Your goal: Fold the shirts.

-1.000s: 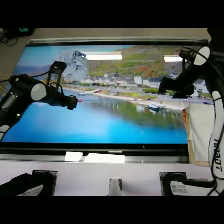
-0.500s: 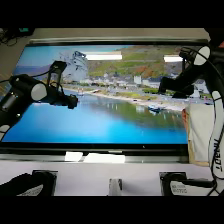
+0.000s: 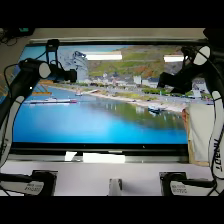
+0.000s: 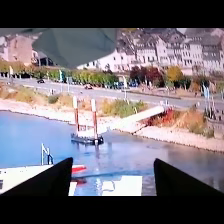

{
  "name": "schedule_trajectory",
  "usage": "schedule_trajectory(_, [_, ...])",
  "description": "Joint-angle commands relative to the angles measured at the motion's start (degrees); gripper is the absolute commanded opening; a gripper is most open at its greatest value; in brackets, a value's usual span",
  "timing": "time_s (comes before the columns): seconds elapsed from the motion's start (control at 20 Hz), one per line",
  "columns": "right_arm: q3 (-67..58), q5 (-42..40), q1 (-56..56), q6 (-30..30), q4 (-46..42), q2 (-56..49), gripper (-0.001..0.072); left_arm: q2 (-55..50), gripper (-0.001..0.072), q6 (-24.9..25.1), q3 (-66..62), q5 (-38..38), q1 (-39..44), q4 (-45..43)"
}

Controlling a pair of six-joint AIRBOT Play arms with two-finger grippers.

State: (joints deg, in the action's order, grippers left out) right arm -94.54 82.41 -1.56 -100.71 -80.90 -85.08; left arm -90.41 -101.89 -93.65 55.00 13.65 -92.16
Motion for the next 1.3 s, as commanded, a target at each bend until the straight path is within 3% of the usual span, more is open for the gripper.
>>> schedule_trajectory(0.0, [0.0,-1.6,-0.1,-0.1,1.3,0.0,0.0679,-17.4,0.0622,-4.2,-20.0,3.6,-10.4,11.7])
schedule_trajectory(0.15, [0.0,-1.6,-0.1,-0.1,4.0,0.0,0.0679,-26.9,0.0622,-7.5,-25.0,3.4,-16.4,27.5])
schedule_trajectory(0.3, [0.0,-2.2,-0.1,-0.1,6.7,-0.1,0.0676,-30.8,0.0621,-6.5,-23.1,0.0,-18.0,34.2])
schedule_trajectory(0.45, [0.0,-3.3,-0.1,-0.1,8.6,0.0,0.0659,-33.4,0.0621,-2.8,-22.5,-4.5,-16.8,38.5])
schedule_trajectory(0.8, [0.0,-3.0,-0.1,-0.1,10.6,0.0,0.0659,-37.7,0.0616,-2.8,-22.4,-14.2,-14.8,47.8])
schedule_trajectory(1.05, [0.0,-1.6,-0.1,-0.1,10.5,0.0,0.0659,-39.1,0.0582,-2.8,-22.4,-15.1,-14.7,50.2])
schedule_trajectory(1.1, [0.0,-0.9,-0.1,-0.1,10.5,0.0,0.0659,-39.0,0.0419,-2.8,-22.4,-14.9,-14.8,50.2])
schedule_trajectory(1.15, [0.0,-0.4,-0.1,-0.1,10.5,0.0,0.0659,-38.9,0.0192,-2.7,-22.4,-14.8,-14.9,50.8])
schedule_trajectory(1.2, [0.0,0.0,-0.1,0.0,10.4,0.0,0.0659,-38.8,0.0037,-2.6,-22.4,-14.1,-15.1,51.9])
schedule_trajectory(1.25, [0.0,0.1,-0.1,0.1,10.2,0.0,0.0659,-38.4,0.0033,-0.8,-22.4,-13.1,-15.2,53.6])
